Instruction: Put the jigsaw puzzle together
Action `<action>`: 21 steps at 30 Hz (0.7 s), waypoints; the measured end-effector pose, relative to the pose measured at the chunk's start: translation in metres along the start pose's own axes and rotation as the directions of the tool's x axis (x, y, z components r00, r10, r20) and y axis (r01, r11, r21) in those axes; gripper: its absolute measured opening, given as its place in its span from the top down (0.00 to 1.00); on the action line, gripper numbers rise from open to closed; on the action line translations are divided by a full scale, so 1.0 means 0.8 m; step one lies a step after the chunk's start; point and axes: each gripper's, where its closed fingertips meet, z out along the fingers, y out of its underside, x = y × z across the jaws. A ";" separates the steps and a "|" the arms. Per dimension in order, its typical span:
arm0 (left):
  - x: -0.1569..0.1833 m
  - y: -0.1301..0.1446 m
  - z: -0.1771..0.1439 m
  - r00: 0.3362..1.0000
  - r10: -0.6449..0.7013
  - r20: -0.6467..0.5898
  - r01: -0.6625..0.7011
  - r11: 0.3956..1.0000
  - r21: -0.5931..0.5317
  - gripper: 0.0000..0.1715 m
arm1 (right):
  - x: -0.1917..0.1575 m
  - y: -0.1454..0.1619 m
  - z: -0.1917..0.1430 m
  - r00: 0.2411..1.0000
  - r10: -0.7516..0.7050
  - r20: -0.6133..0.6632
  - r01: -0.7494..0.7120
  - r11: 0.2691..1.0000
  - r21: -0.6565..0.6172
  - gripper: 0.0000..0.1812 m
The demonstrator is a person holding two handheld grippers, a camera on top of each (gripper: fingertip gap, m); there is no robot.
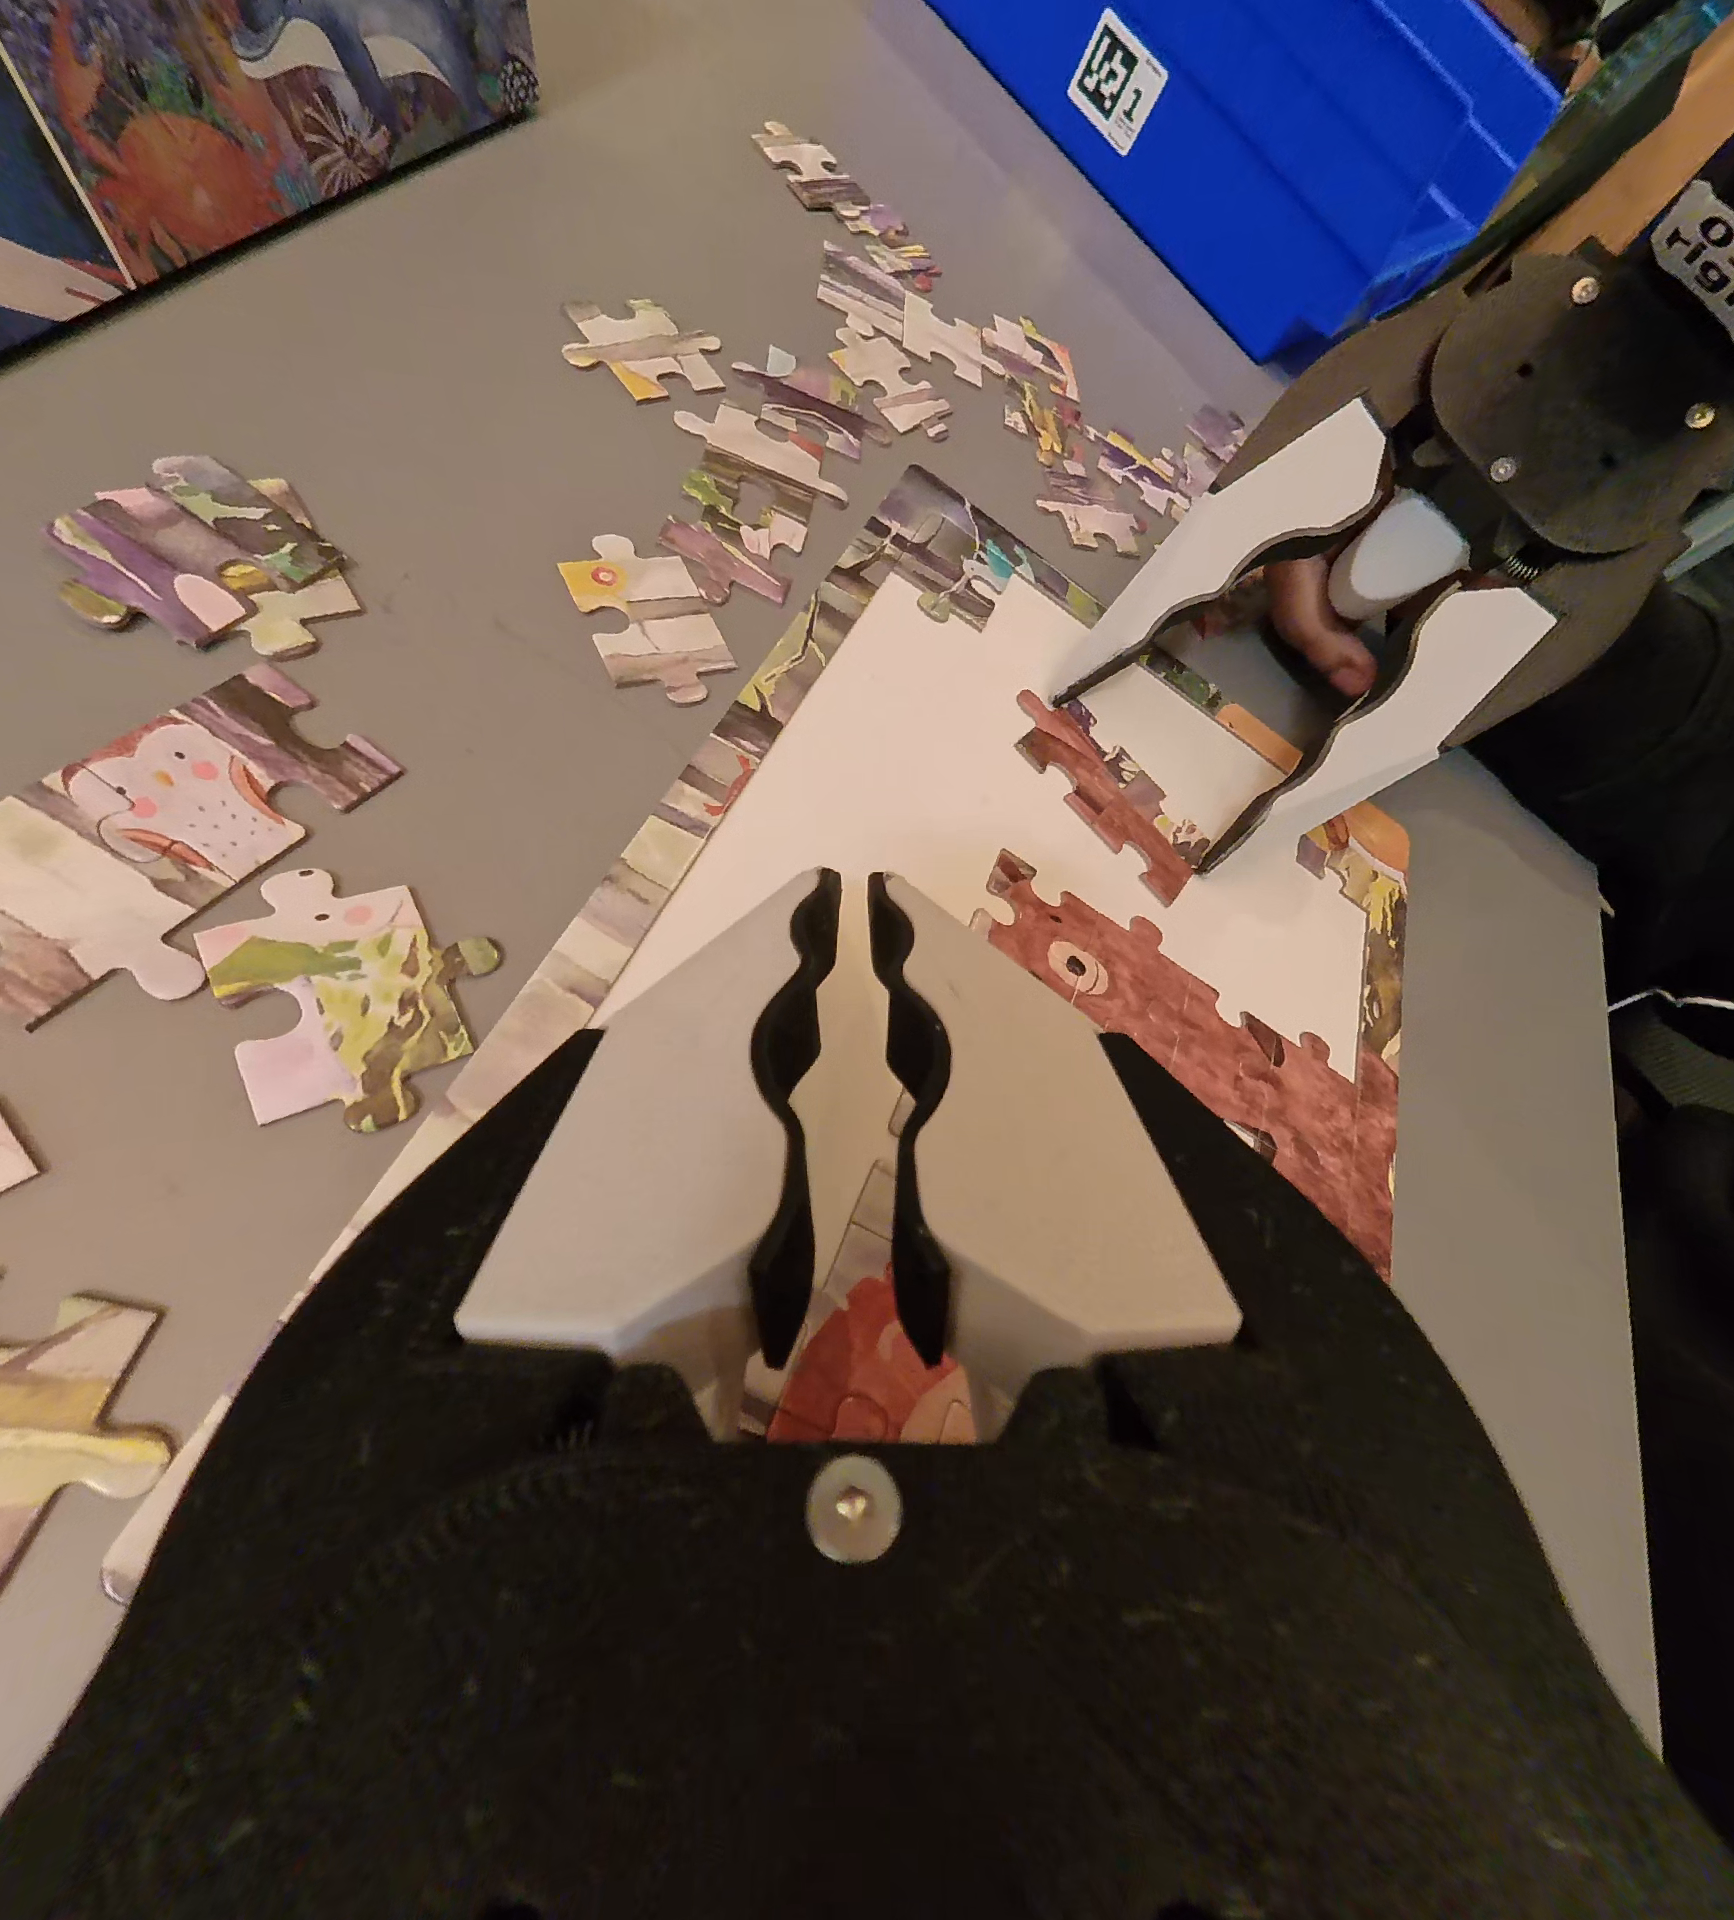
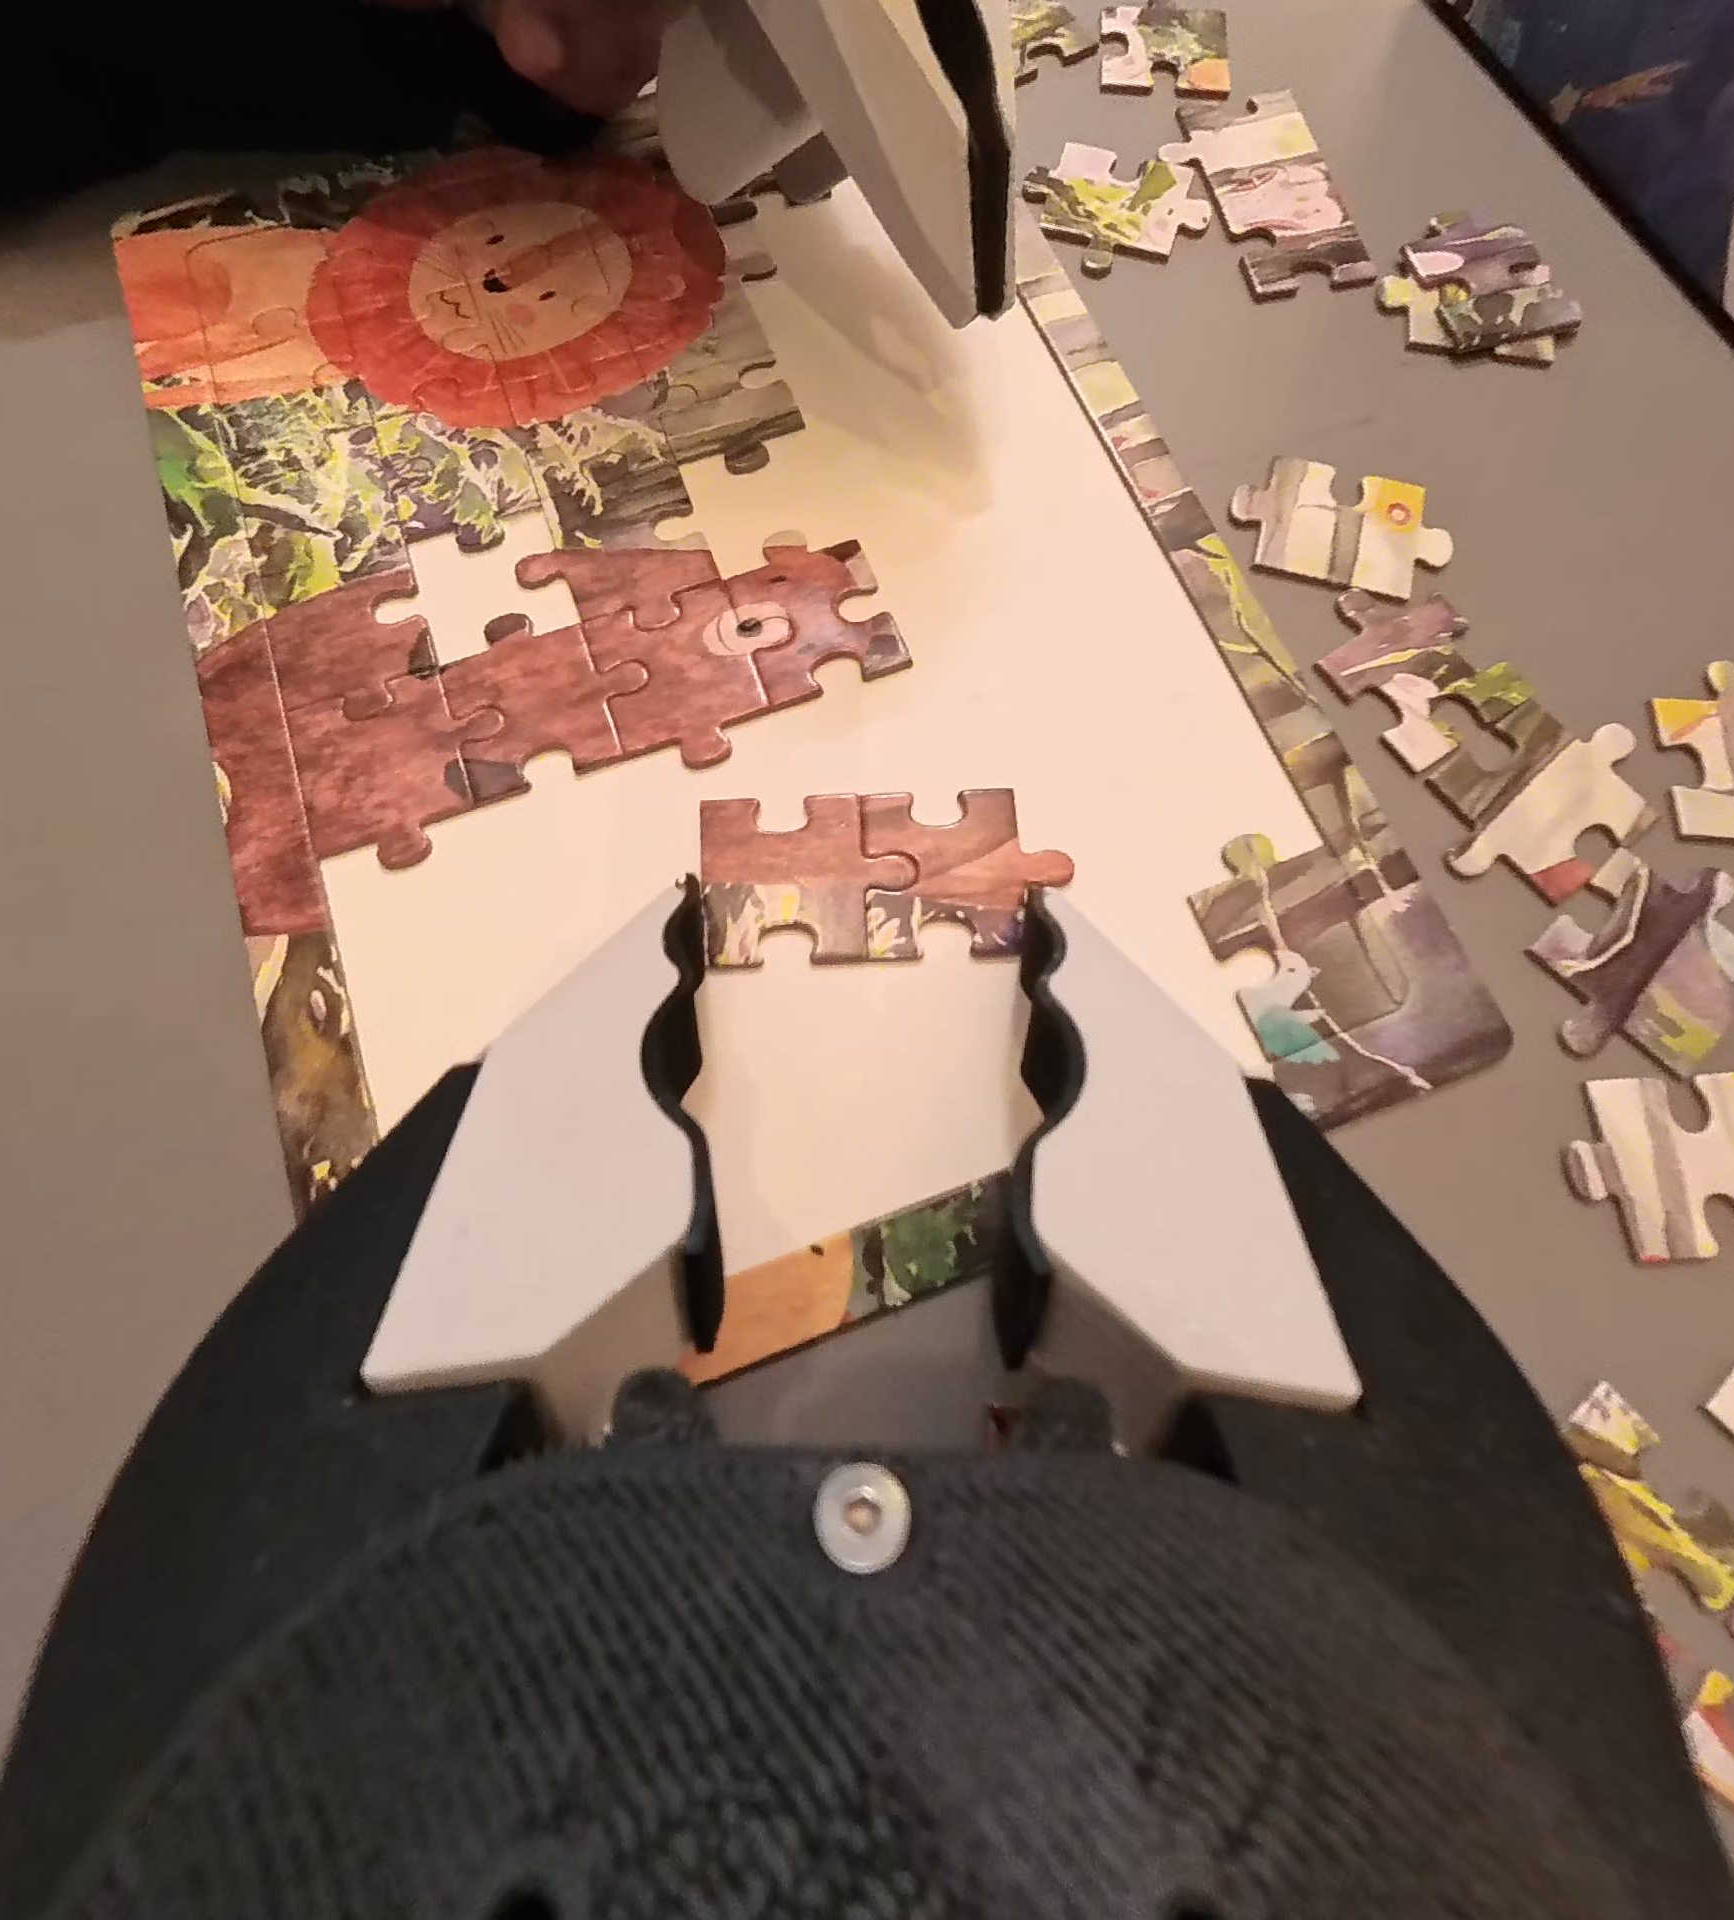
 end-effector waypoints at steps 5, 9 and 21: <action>0.005 -0.008 -0.004 1.000 0.011 -0.012 -0.011 0.999 0.041 0.96 | -0.002 -0.008 -0.005 0.999 -0.034 -0.009 0.034 0.999 0.031 0.67; 0.037 -0.025 -0.008 0.987 -0.053 -0.151 0.069 0.992 0.102 0.88 | -0.011 -0.034 -0.018 0.993 -0.113 -0.032 0.116 0.984 0.132 0.72; 0.084 -0.001 0.026 0.972 -0.033 -0.234 0.030 0.999 -0.017 0.83 | -0.006 -0.005 -0.008 0.999 -0.034 -0.019 0.034 0.999 0.008 0.60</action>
